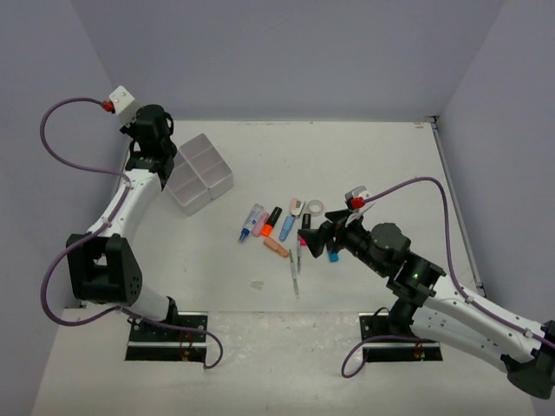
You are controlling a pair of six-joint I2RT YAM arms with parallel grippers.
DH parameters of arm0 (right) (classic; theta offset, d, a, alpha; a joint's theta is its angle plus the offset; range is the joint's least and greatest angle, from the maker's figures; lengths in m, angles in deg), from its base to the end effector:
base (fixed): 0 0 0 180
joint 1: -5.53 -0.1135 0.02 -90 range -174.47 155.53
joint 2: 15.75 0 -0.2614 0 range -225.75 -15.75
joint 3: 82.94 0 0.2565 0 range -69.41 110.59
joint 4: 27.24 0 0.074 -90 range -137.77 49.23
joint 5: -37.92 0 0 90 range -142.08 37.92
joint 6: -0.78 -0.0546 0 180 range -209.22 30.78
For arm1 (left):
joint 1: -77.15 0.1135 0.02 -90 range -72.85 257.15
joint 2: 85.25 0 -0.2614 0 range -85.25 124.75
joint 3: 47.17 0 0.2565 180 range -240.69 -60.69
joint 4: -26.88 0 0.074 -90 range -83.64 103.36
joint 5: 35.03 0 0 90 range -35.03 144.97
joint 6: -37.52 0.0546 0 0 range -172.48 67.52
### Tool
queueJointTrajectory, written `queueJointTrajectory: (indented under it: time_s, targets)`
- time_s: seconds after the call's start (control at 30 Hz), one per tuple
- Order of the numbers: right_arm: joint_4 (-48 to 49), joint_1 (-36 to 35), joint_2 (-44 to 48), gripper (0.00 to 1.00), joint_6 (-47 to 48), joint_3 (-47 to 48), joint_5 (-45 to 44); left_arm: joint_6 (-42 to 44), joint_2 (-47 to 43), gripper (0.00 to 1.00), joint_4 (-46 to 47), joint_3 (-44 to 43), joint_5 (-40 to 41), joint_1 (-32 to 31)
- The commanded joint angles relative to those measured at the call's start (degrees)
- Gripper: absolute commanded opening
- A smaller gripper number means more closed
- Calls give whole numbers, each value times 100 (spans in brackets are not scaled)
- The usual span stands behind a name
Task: Sort the stationery into containers
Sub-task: Place the pen in the storage box.
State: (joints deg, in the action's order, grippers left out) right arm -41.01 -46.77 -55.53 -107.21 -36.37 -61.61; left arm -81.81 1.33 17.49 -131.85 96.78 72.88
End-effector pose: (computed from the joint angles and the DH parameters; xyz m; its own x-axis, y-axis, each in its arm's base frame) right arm 0.1299 0.1533 0.2955 -0.2806 0.1350 -0.9503 -0.6236 0.7270 0.2874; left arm 0.3749 0.0085 0.3435 0.1220 -0.3752 -0.9189 -0.6156 0.6976 -0.3666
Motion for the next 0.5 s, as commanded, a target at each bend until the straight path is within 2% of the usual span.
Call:
queueJointTrajectory:
  time_s: [0.0,0.23,0.3,0.37,0.47]
  targets:
    - [242,68,181,99,99,-42,107,182,107,0,1094,319,-314,203]
    - [262,141,242,99,103,-88,188,128,491,0,1404,673,-348,383]
    - [262,164,227,99,95,-103,188,50,609,3,1311,689,-302,391]
    - [262,196,177,99,66,-97,173,17,700,20,1237,725,-210,401]
    - [244,247,60,99,-3,-69,184,-62,656,58,1087,689,-282,401]
